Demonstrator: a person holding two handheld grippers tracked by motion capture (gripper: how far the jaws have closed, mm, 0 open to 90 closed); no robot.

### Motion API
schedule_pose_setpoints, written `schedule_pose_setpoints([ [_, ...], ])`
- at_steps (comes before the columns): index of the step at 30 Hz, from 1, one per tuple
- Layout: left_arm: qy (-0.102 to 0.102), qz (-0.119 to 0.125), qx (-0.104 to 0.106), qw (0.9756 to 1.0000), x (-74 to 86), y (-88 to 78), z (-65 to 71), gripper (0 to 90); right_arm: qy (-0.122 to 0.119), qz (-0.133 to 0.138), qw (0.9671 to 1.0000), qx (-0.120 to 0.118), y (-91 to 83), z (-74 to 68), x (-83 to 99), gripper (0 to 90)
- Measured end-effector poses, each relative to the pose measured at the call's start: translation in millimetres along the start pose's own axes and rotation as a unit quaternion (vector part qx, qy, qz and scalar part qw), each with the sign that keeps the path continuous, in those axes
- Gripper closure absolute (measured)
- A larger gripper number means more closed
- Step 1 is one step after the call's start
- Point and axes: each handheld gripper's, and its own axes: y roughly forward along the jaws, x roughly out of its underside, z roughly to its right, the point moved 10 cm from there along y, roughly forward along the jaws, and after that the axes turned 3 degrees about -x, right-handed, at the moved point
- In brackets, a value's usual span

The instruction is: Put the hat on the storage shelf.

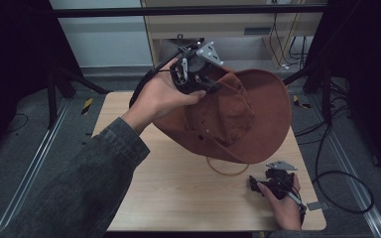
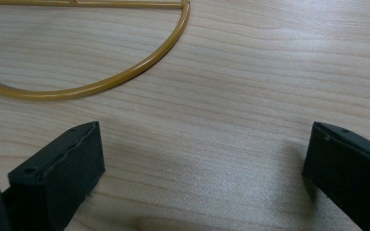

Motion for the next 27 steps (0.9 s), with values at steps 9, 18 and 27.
schedule_pose_setpoints([
  [9,0.011,-0.002,-0.001,0.9999,-10.2,9.6,7.7,89.0,0.0,0.0,1.0,0.0,0.0,0.0,-0.1,0.6],
  [18,0.024,-0.004,-0.009,0.9996,-17.7,17.6,11.4,88.9,0.0,0.0,1.0,-0.001,0.0,0.0,0.0,0.6],
  [27,0.024,-0.006,-0.014,0.9996,-23.8,25.6,9.6,88.8,-0.001,0.0,1.0,-0.001,0.0,0.1,0.0,0.6],
])
